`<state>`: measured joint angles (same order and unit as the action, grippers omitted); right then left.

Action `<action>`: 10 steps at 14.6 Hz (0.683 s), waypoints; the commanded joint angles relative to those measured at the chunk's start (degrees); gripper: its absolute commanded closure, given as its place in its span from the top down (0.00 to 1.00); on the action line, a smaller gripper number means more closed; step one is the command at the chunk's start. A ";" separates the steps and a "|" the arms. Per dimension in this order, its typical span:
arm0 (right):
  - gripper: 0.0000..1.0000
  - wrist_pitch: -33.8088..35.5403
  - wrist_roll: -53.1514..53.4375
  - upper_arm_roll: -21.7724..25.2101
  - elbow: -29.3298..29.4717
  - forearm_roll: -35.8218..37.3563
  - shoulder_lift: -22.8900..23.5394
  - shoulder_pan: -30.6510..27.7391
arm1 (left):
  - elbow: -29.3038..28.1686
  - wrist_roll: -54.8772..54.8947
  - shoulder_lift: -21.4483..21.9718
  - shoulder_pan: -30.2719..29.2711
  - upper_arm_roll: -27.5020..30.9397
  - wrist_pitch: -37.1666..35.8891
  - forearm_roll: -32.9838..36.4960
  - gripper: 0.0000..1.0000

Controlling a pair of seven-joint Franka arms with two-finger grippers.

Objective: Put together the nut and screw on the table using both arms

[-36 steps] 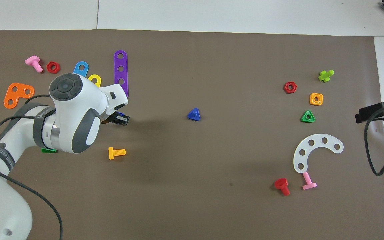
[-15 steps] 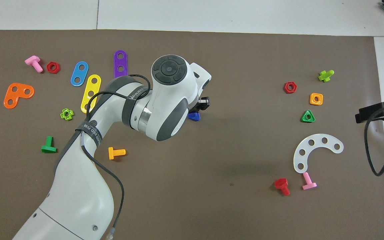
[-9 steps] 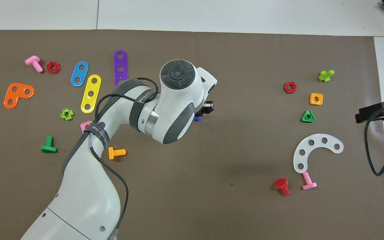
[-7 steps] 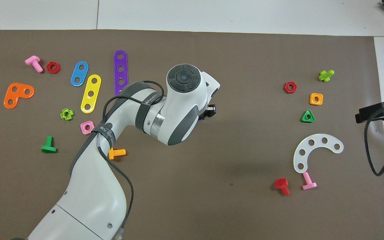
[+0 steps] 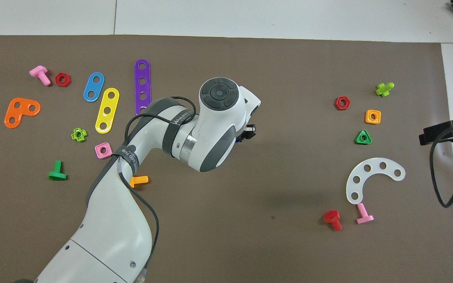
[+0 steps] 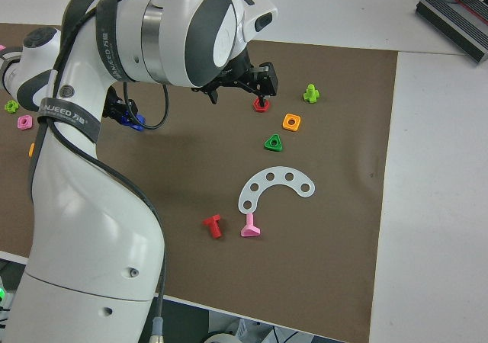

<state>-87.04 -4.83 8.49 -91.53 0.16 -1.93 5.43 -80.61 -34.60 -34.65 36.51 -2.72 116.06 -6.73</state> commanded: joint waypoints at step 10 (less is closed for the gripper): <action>1.00 0.02 -1.15 -0.31 -0.32 -0.86 -0.36 -0.50 | 2.74 -0.64 -2.53 0.40 1.67 -0.92 0.05 0.02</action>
<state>-87.04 -4.83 8.49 -91.53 0.16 -1.93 5.43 -80.20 -34.88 -34.78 36.51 -1.84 116.16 -6.73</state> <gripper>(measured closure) 0.000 0.533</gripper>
